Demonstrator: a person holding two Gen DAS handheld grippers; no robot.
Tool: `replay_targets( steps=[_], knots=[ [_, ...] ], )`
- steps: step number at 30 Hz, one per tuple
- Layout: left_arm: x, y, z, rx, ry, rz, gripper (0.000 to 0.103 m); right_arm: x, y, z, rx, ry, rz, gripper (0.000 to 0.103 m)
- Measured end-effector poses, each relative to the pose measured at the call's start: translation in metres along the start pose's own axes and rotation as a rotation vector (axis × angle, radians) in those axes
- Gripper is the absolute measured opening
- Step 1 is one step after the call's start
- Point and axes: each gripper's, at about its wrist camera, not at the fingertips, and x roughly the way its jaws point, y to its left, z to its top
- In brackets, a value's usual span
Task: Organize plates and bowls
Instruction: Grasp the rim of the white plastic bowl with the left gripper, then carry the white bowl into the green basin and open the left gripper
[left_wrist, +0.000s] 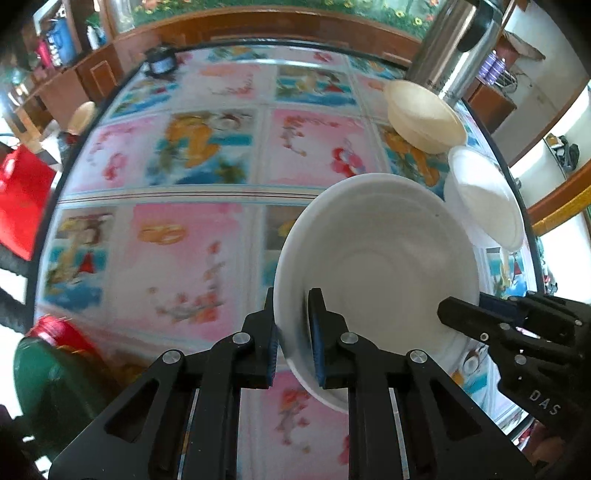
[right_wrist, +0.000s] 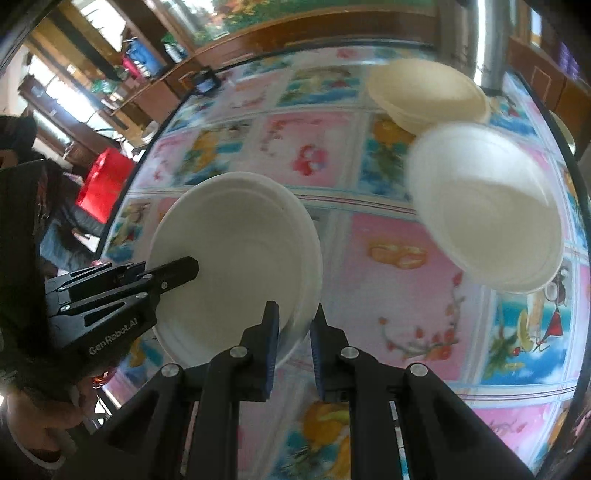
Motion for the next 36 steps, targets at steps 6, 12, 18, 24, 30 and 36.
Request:
replay_targets(
  steps=[6,12,18,24,30,36],
  knots=[
    [-0.034,0.039,-0.015,-0.048,-0.036,0.029,0.014,-0.002,0.045,0.002,-0.075,-0.005,0.037,0.018],
    [-0.067,0.089,-0.041,-0.116,-0.057,0.046,0.015,-0.005,0.098,0.001,-0.159,-0.008,0.065,0.018],
    [-0.098,0.138,-0.071,-0.178,-0.072,0.081,0.015,0.000,0.155,-0.008,-0.255,0.010,0.110,0.019],
    [-0.112,0.173,-0.096,-0.231,-0.062,0.100,0.015,0.011,0.203,-0.018,-0.335,0.037,0.131,0.020],
    [-0.105,0.198,-0.118,-0.261,-0.019,0.109,0.016,0.030,0.231,-0.029,-0.377,0.083,0.136,0.022],
    [-0.088,0.212,-0.133,-0.287,0.016,0.119,0.016,0.054,0.248,-0.036,-0.400,0.132,0.117,0.022]
  ],
)
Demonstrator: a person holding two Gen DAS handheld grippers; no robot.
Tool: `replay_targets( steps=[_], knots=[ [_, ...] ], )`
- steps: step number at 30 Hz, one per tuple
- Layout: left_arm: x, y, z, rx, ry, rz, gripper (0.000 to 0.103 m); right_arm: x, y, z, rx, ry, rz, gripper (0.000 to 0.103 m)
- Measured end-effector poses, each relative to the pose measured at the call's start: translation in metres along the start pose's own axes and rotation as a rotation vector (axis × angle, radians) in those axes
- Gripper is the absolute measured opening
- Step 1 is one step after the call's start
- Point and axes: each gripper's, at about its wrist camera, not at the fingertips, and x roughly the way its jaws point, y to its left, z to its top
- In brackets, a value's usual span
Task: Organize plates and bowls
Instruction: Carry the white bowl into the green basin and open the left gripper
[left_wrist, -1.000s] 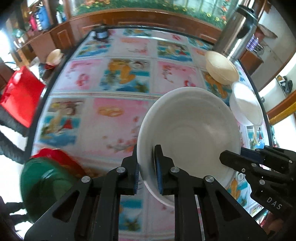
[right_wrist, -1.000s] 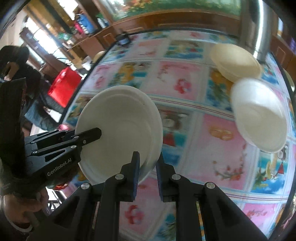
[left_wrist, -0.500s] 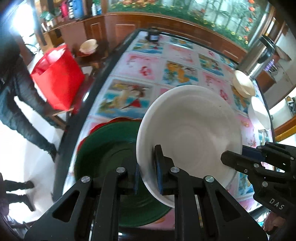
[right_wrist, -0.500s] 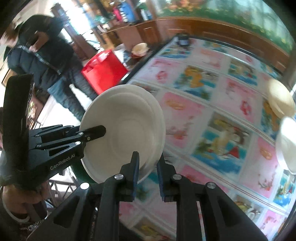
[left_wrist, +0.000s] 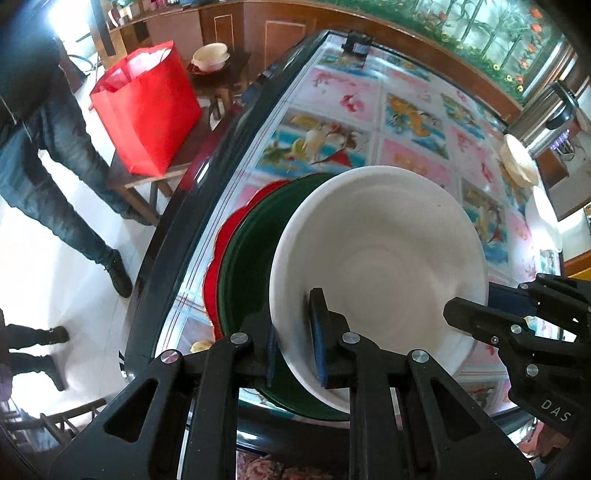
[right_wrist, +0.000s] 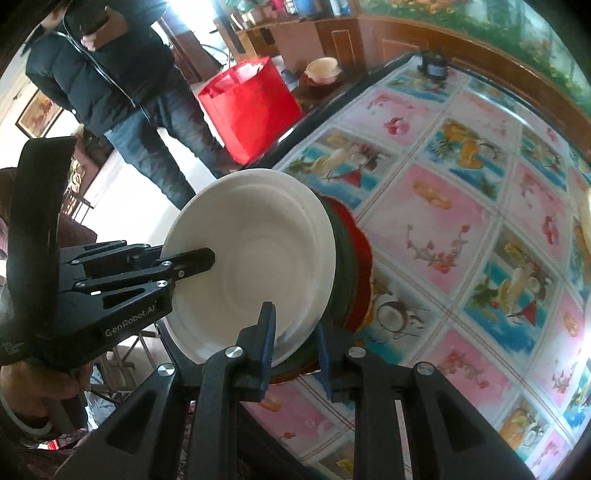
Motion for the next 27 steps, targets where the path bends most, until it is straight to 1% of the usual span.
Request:
replay_targets(
  steps=[4,10,15,18,20,24,27],
  knots=[
    [0.010,0.005,-0.003,-0.002,0.009,0.007,0.017,0.015,0.004,0.001,-0.014,0.033,-0.014,0.022],
    [0.029,0.006,-0.007,0.000,0.037,0.006,0.019,0.026,0.004,-0.001,-0.010,0.072,-0.031,0.022],
    [0.032,0.005,-0.005,0.007,0.022,0.024,0.020,0.033,0.000,0.002,0.005,0.078,-0.024,0.022],
    [0.034,0.003,-0.004,0.014,0.021,0.030,0.021,0.031,-0.001,0.004,0.012,0.085,-0.018,0.023],
    [0.034,0.003,-0.005,0.026,0.013,0.050,0.021,0.027,-0.005,0.006,0.028,0.078,-0.007,0.027],
    [0.038,0.002,-0.004,0.041,0.019,0.068,0.020,0.019,-0.007,0.007,0.035,0.061,0.002,0.030],
    [0.040,0.000,-0.005,0.050,0.030,0.065,0.020,0.013,-0.008,0.008,0.041,0.050,0.012,0.032]
  ],
)
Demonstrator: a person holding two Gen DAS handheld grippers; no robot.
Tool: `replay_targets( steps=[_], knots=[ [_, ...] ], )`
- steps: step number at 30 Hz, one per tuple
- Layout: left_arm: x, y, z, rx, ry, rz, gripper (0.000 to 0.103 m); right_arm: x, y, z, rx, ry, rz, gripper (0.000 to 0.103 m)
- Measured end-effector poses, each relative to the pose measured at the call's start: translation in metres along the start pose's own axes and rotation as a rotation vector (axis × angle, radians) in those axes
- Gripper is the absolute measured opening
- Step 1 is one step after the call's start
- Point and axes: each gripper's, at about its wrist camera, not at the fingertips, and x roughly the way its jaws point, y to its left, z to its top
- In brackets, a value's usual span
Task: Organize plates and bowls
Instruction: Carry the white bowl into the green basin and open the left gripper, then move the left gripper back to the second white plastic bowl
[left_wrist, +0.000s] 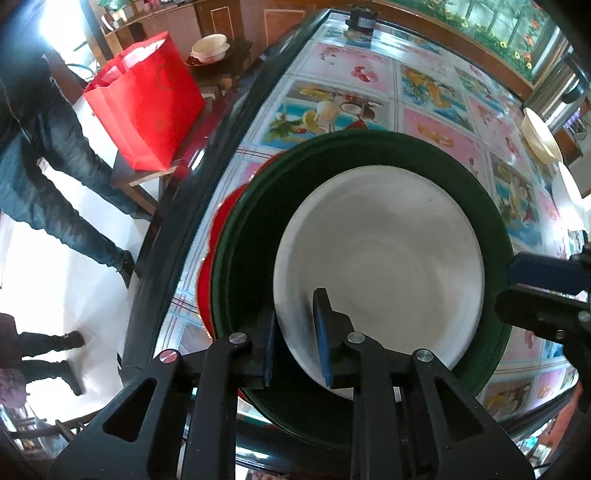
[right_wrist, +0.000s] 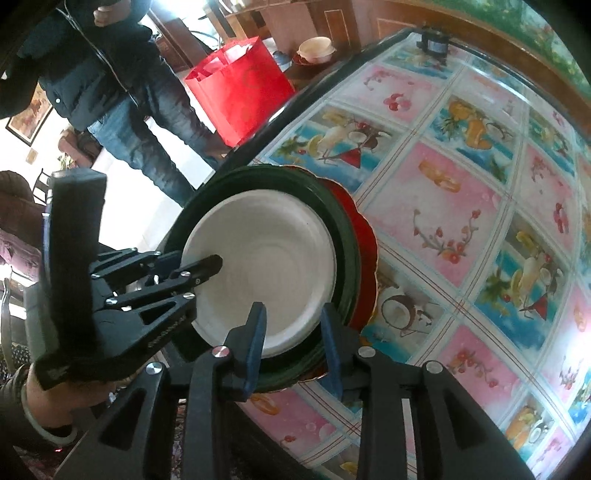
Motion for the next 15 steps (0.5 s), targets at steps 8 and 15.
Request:
replay_targets(
  steps=[8,15],
  knots=[
    [-0.014,-0.001,0.001,0.007,-0.039,0.026,0.030,-0.015,-0.010,-0.004,0.032,-0.027,0.026,0.042],
    [-0.042,-0.002,0.007,0.019,-0.130,0.071,0.063,-0.022,-0.016,-0.006,0.052,-0.043,0.038,0.048]
  ],
)
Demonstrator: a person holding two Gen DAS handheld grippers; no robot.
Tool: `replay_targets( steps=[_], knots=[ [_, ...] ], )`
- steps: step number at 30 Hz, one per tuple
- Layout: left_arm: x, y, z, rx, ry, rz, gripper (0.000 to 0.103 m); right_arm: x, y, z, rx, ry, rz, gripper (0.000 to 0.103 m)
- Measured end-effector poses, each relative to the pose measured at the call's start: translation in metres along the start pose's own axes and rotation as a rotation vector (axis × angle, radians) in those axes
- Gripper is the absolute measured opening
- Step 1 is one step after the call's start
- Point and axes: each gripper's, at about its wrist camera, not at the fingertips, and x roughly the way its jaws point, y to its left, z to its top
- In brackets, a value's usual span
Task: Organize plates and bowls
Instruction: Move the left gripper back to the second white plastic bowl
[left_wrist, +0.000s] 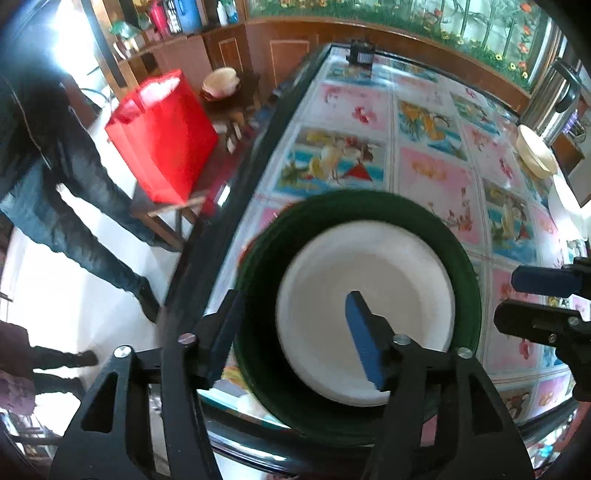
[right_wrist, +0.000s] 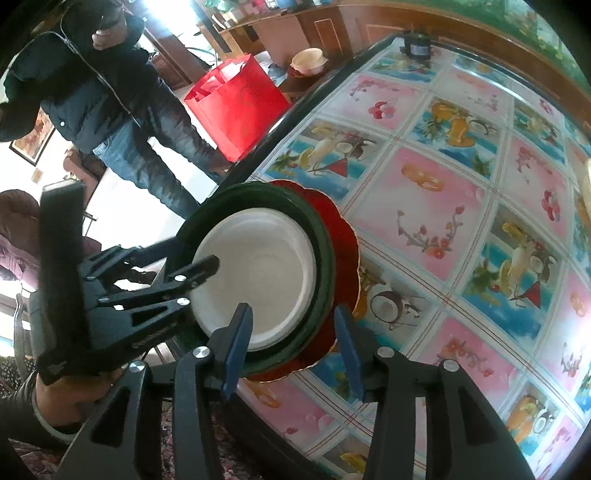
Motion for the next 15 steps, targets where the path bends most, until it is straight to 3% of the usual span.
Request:
replay_targets(
  steps=[7,15],
  knots=[
    [-0.020,0.008,0.010,-0.029,-0.044,-0.011,0.064,-0.004,-0.009,-0.002,0.024,-0.005,0.010,0.050],
    [-0.030,-0.019,0.026,-0.016,-0.062,-0.074,0.064,-0.018,-0.029,-0.009,0.074,-0.025,0.004,0.055]
  ],
)
